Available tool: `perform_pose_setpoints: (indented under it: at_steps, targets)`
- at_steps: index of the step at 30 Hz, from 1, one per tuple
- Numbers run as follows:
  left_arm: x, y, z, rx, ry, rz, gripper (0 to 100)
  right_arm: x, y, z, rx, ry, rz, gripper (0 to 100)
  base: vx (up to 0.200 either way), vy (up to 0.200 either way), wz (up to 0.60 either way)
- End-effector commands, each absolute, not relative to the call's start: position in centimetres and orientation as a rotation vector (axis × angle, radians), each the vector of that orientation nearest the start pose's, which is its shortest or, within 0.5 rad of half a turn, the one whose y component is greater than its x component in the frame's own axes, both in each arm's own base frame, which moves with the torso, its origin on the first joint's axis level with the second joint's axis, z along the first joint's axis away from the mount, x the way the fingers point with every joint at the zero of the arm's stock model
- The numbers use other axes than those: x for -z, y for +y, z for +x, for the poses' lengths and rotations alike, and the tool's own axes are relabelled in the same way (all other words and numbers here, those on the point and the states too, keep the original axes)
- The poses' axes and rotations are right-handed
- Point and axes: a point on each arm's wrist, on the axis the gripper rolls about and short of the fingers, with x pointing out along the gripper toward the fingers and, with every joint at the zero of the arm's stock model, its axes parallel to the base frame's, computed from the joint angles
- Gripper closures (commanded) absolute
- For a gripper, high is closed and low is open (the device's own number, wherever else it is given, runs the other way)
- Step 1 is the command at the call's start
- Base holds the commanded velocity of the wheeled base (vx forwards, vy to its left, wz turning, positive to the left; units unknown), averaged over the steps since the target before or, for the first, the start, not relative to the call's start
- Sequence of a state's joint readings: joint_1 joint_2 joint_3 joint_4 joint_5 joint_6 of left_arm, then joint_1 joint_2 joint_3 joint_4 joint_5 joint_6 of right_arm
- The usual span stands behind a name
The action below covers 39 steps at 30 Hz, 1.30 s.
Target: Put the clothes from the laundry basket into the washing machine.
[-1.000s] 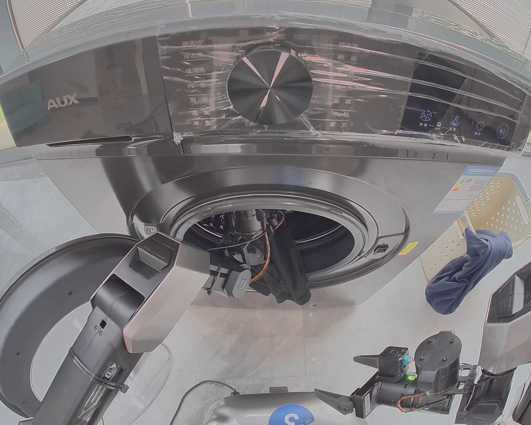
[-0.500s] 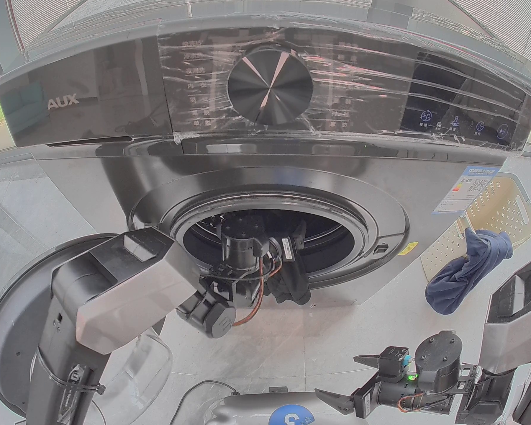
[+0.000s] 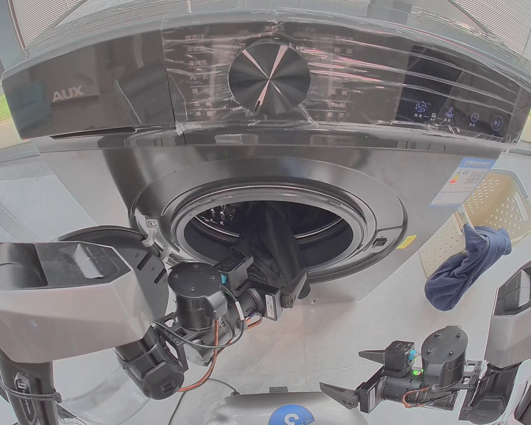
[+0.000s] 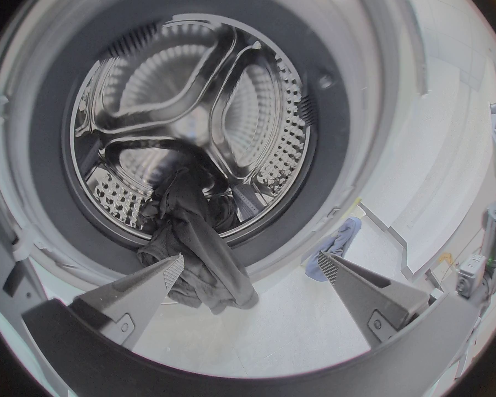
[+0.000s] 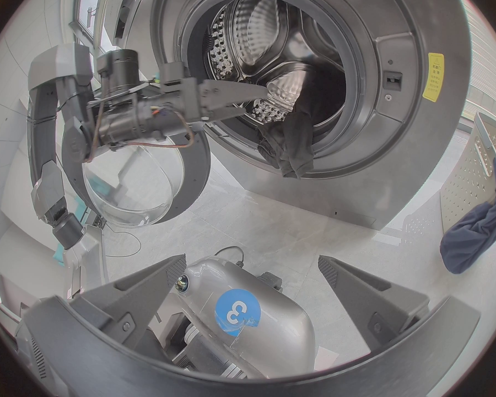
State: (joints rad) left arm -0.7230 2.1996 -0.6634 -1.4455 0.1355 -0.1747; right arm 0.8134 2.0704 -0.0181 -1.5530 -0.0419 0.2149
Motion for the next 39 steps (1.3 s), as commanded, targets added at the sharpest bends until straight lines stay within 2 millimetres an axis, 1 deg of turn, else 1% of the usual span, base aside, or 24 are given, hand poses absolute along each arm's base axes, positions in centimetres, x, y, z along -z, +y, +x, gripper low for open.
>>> perform_pose_setpoints:
  at_steps: [1, 4, 15, 27, 33, 38, 39]
  targets:
    - [-7.2, -22.6, 25.2, 0.607, 0.108, -0.11, 0, -2.8, 15.6, 15.2, -0.69, 0.528, -0.001, 0, -0.2, 0.0, 0.0]
    - [-7.0, -22.3, 24.9, 0.609, 0.096, -0.112, 0, -2.8, 15.5, 15.3, -0.688, 0.526, 0.0, 0, -0.2, 0.0, 0.0]
    - [-6.9, -22.4, 25.0, 0.606, 0.094, -0.115, 0, -2.8, 15.5, 15.4, -0.685, 0.526, 0.001, 0, -0.2, 0.0, 0.0]
    - [-6.5, -22.7, 25.6, 0.586, 0.089, -0.12, 0, -2.8, 15.5, 15.4, -0.684, 0.528, 0.0, 0, 0.0, 0.0, 0.0]
    - [-6.3, -22.6, 25.9, 0.578, 0.095, -0.114, 0, -2.7, 15.6, 15.3, -0.687, 0.53, -0.002, 0, 0.2, 0.0, 0.0]
    - [-6.3, -22.6, 27.2, 0.557, 0.07, -0.126, 0, -2.7, 15.7, 15.3, -0.691, 0.532, -0.004, 0, 0.2, 0.0, 0.0]
    - [-6.3, -22.6, 27.2, 0.557, 0.07, -0.126, 0, -2.7, 15.7, 15.3, -0.691, 0.532, -0.004, 0, 0.2, 0.0, 0.0]
